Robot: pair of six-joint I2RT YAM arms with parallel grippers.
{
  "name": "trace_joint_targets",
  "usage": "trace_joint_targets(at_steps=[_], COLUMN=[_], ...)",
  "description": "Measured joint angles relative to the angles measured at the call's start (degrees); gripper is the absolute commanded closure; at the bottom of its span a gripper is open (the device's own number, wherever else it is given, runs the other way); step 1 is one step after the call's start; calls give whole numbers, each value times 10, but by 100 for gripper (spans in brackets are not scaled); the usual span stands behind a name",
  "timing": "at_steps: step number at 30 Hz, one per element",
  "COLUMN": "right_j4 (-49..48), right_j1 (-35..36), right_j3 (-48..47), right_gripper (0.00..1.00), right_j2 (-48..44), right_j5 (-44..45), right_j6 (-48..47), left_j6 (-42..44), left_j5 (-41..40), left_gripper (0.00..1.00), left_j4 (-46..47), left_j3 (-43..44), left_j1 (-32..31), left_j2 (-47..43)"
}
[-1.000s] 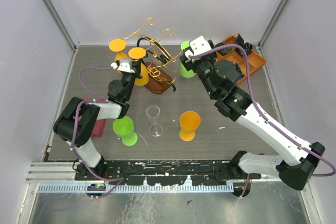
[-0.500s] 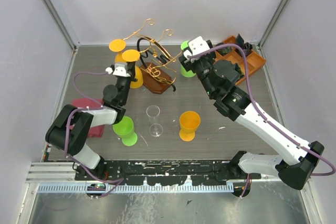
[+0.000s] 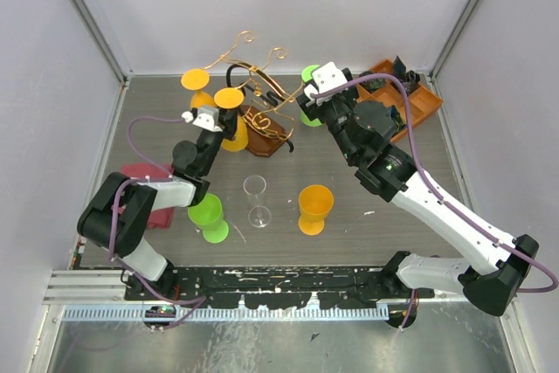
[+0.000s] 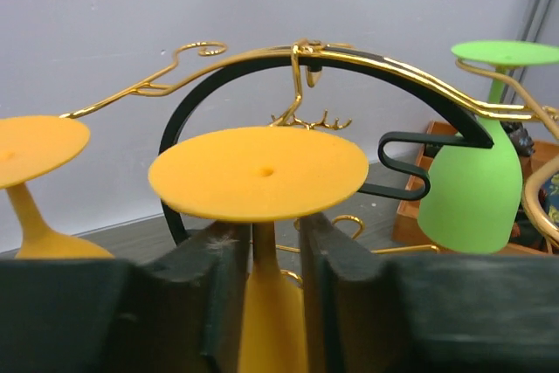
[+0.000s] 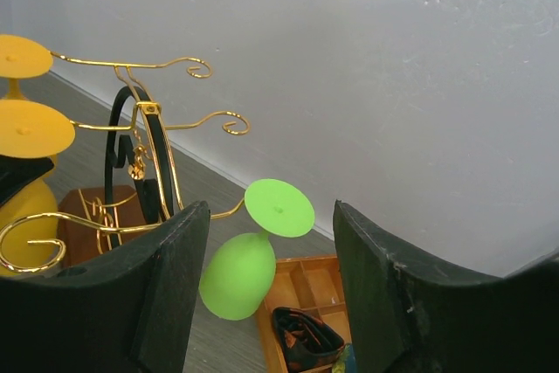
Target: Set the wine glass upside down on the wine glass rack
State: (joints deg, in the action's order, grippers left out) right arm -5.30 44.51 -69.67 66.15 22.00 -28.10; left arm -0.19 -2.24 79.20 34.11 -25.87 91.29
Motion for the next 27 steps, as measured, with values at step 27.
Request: trace_joint_targets(at_steps=[27], right_j4=[84], right_j1=[0], right_j3=[-18], right_gripper=[26], right_j2=[0], right_j5=[-12], right_j6=[69], left_j6=[9], left_j5=[-94], left_gripper=[26], left_j4=[-156], left_j3=[-86], left_j1=[-2], left_j2=[-217])
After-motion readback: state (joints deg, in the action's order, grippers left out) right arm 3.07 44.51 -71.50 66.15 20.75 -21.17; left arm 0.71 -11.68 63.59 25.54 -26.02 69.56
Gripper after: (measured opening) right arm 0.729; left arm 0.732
